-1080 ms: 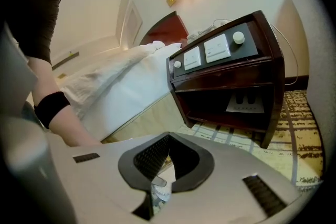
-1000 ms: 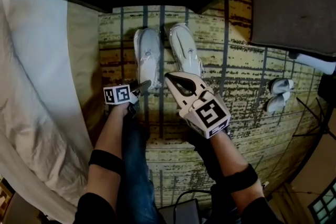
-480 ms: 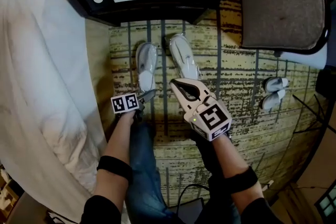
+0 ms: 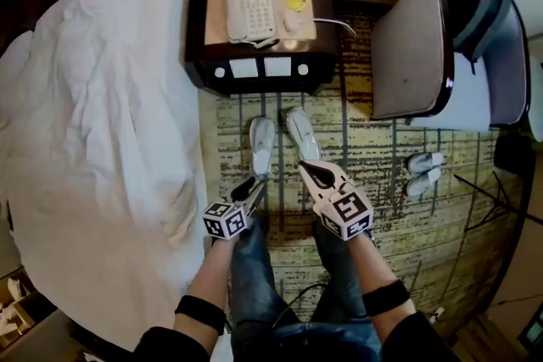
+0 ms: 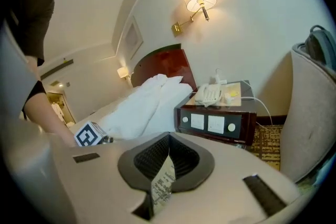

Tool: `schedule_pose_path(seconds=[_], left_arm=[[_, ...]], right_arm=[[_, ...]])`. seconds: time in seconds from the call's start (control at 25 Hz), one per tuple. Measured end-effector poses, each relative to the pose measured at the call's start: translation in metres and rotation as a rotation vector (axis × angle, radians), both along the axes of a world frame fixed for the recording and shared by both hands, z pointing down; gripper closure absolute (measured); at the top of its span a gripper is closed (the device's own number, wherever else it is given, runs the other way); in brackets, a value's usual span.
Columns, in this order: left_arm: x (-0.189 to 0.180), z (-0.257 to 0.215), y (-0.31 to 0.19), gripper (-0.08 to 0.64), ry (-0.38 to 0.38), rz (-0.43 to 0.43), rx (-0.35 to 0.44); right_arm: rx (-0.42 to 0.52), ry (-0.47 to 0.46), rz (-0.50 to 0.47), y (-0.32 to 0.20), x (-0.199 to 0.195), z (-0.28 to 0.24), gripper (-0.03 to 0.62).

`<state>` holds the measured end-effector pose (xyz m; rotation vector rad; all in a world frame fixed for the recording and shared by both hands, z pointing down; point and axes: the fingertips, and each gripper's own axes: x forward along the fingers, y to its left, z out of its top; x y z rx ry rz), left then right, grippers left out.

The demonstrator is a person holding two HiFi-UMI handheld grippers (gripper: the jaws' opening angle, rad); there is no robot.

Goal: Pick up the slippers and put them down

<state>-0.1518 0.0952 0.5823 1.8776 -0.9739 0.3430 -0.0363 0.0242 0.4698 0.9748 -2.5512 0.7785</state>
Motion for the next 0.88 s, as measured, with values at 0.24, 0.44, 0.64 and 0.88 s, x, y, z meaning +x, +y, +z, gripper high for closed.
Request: schedule_pose_path(seconds=[0.24, 0.44, 0.64, 0.88], left_arm=[[-0.01, -0.181, -0.014, 0.56, -0.096, 0.046, 0.253], [-0.021, -0.299, -0.012, 0.56, -0.169, 0.02, 0.389], [-0.023, -0.373, -0.014, 0.56, -0.228, 0.028, 0.492], [-0.024, -0.425, -0.023, 0.56, -0.241, 0.001, 0.572]], right_arm=[[0.059, 0.004, -0.01, 0.0, 0.005, -0.124, 0.592], [0.084, 0.022, -0.006, 0.014, 0.024, -0.196, 0.592], [0.13, 0.052, 0.026, 0.008, 0.05, -0.241, 0.591], [0.192, 0.068, 0.059, 0.008, 0.072, -0.28, 0.591]])
